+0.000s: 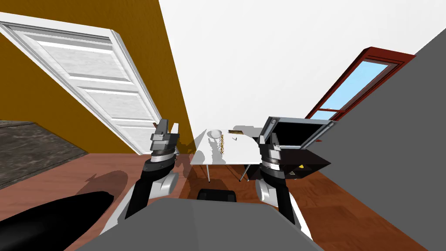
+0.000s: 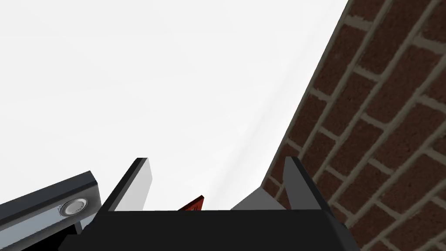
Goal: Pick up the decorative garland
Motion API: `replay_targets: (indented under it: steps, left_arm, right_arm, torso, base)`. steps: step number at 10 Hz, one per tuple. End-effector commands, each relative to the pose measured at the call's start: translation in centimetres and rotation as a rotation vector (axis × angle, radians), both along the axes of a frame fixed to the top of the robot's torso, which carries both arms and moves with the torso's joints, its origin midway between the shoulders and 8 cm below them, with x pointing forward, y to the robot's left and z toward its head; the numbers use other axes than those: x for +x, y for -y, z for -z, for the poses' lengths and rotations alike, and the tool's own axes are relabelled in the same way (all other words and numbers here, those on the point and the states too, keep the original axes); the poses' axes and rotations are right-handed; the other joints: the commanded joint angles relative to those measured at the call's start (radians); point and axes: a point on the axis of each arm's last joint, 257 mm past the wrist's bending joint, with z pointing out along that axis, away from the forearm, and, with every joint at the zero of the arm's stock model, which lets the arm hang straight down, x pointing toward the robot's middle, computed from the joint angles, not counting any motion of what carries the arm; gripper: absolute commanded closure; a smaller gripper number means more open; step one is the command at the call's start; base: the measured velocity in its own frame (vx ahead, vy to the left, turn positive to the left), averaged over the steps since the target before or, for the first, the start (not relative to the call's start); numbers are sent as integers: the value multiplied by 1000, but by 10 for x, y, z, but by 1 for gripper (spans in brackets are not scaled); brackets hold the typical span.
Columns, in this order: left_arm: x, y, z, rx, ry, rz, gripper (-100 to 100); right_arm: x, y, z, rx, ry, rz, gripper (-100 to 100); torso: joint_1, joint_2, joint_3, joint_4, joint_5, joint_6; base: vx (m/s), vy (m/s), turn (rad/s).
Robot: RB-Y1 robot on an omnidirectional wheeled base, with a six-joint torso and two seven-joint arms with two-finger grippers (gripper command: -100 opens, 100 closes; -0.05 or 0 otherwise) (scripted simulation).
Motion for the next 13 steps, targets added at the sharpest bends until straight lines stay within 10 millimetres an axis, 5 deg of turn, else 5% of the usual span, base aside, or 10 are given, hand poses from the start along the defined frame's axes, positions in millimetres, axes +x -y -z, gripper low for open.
replay_targets:
  steps: [1,7,13]
  left_arm:
    - [0,0,0,0,0,0,0]
    - [0,0,0,0,0,0,0]
    - [0,0,0,0,0,0,0]
  right_arm:
    - [3,-4,6,-35,-22,-20,-100]
    - [13,-13,46,-144,-139,-89,-100]
    - [19,-11,116,-251,-329,-163,-100]
  torso:
    - [0,0,0,0,0,0]
    - [3,8,5,2,1,0]
    - [2,6,4,2,1,0]
  base:
    - [-44,11,16]
    - [-104,39,29]
    - [-103,64,67]
